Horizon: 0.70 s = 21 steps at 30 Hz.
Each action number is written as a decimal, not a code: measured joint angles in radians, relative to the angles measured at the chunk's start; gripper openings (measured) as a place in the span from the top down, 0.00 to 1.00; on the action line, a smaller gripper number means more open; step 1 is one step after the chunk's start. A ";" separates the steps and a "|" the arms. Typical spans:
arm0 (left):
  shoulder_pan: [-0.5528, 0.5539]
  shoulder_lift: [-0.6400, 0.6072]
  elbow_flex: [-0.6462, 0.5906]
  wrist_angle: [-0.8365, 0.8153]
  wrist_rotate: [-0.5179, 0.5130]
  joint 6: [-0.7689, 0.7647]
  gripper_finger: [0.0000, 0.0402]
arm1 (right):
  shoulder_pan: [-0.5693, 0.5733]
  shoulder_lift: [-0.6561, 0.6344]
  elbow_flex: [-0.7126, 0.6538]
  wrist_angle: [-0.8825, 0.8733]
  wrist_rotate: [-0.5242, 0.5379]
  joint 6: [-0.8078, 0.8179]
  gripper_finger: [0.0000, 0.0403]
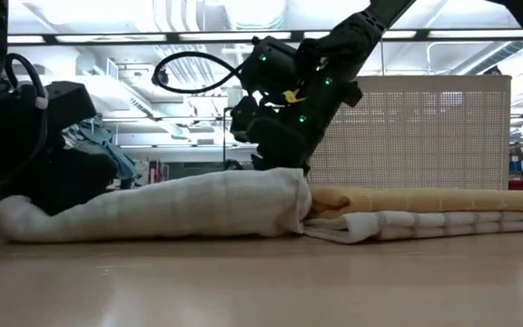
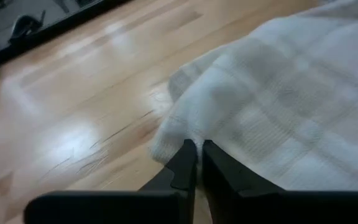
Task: Fold towel
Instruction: Fold the white checkered towel
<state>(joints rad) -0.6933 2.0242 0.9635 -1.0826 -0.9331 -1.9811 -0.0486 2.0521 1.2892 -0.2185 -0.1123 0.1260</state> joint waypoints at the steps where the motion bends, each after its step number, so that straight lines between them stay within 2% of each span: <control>1: 0.003 -0.001 -0.003 0.000 0.017 -0.003 0.94 | 0.000 -0.002 0.000 -0.003 0.000 0.005 0.94; 8: -0.002 -0.039 0.011 -0.020 0.069 0.010 0.76 | 0.002 -0.066 -0.006 -0.048 0.001 0.022 0.79; 12: -0.007 -0.089 0.022 -0.028 0.072 0.072 0.67 | 0.003 -0.120 -0.006 -0.100 0.005 0.022 0.71; 21: -0.013 -0.228 0.023 -0.035 0.124 0.174 0.54 | 0.007 -0.174 -0.005 -0.187 0.002 0.041 0.63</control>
<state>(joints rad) -0.7061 1.7959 0.9867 -1.1179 -0.8087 -1.8067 -0.0417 1.8780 1.2839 -0.4052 -0.1103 0.1674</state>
